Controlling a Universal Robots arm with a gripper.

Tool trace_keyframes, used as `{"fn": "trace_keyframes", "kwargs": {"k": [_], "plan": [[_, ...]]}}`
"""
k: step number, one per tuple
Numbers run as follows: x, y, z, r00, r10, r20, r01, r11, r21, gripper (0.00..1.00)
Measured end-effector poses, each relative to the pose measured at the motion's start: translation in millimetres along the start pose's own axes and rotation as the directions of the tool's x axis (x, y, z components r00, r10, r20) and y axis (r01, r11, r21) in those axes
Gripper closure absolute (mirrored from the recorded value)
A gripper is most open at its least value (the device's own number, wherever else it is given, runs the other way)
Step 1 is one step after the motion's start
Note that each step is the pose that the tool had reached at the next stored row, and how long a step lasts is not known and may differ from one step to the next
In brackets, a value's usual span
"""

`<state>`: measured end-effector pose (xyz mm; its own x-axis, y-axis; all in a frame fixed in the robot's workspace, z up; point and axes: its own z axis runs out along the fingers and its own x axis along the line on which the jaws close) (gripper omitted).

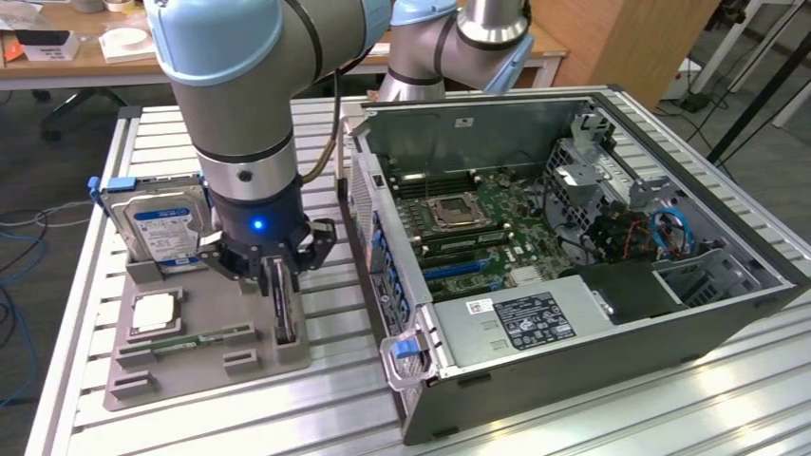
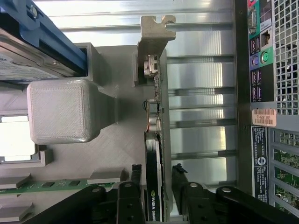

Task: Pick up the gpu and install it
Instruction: 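Pick up the gpu and move the gpu toward the slot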

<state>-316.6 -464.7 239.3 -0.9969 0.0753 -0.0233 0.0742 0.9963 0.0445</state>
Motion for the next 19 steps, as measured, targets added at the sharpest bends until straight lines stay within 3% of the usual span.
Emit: {"fn": "trace_keyframes", "kwargs": {"k": [1, 6, 7, 16, 19], "plan": [[0.0, 0.0, 0.0, 1.0, 0.0, 0.0, 0.0, 1.0, 0.0, 0.61], [0.0, 0.0, 0.0, 1.0, 0.0, -0.0001, 0.0, 1.0, 0.0, 0.62], [0.0, 0.0, 0.0, 1.0, 0.0, 0.0, 0.0, 1.0, -0.0001, 0.69], [0.0, 0.0, 0.0, 1.0, 0.0, 0.0, 0.0, 1.0, 0.0, 0.69], [0.0, 0.0, 0.0, 1.0, 0.0, 0.0, 0.0, 1.0, 0.0, 0.74]]}}
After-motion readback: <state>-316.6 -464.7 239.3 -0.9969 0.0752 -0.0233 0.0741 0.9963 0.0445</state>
